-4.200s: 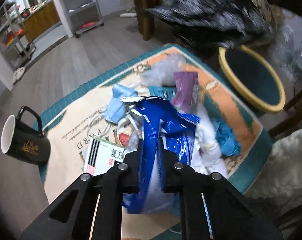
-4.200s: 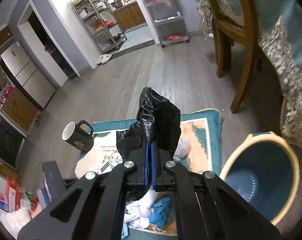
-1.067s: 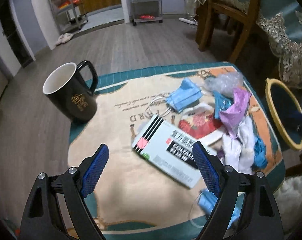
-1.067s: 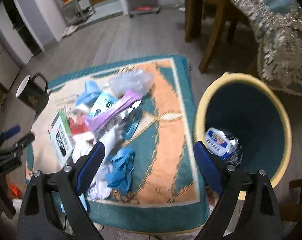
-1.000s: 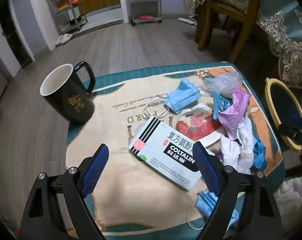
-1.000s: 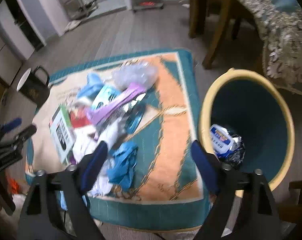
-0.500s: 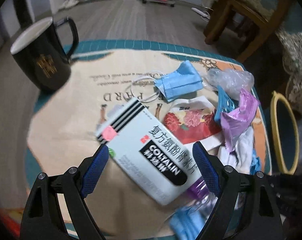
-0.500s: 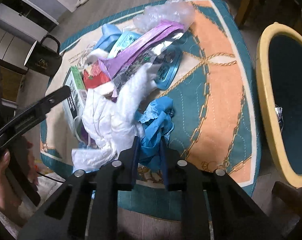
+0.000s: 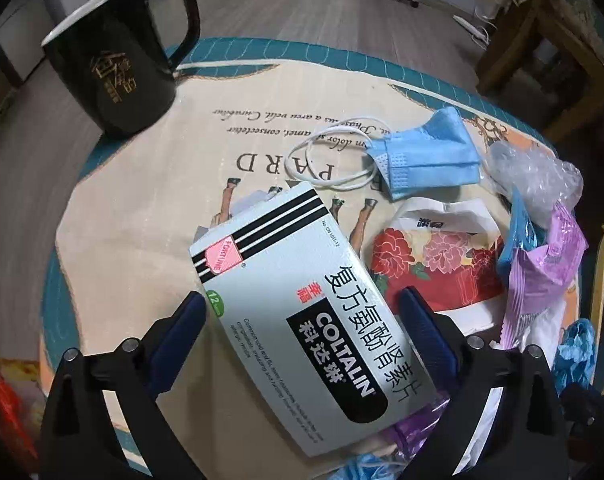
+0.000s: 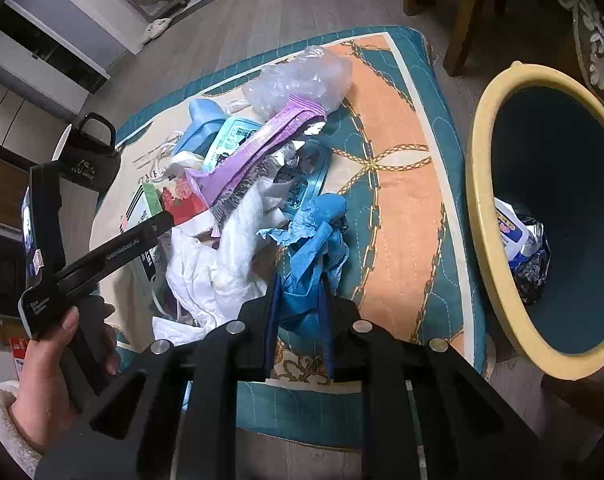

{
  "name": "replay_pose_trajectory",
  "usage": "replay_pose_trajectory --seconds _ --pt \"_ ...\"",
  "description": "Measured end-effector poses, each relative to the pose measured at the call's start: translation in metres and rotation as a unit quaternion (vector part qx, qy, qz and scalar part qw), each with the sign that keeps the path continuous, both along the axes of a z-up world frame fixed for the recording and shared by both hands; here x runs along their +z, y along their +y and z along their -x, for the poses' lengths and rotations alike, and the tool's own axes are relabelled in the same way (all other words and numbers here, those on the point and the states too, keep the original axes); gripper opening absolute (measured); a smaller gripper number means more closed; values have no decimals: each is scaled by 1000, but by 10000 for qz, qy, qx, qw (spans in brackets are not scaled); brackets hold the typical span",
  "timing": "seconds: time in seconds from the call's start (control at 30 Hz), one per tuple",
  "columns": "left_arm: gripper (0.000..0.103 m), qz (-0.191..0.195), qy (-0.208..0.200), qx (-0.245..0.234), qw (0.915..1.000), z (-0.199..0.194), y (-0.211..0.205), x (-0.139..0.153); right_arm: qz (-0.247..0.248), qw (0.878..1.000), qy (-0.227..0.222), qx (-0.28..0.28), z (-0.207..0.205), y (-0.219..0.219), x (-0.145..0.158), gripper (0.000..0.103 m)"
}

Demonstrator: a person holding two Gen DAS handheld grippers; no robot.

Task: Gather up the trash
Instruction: 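Grasp the white COLTALIN box with the left gripper while the right grasps the blue glove, then drop the blue glove into the bin with the right gripper while the left drops the COLTALIN box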

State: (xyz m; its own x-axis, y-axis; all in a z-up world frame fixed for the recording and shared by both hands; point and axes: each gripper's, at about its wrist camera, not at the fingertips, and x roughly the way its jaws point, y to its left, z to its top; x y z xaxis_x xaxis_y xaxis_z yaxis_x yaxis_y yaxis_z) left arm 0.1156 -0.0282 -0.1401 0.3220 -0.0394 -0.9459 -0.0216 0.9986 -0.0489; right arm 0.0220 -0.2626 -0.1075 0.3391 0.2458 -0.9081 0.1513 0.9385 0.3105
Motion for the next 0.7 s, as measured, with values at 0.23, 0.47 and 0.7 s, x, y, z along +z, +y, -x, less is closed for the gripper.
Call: replay_pose_trajectory --seconds 0.23,0.47,0.7 --pt "92 567 97 42 9983 2 12 -3 45 9999 -103 13 -6 3 4 17" --pt "82 656 22 -25 9978 4 16 7 84 9995 -283 -67 -6 -1 14 17" --pt "79 745 -232 -29 9969 14 30 32 107 9989 -409 -212 -5 -10 22 17"
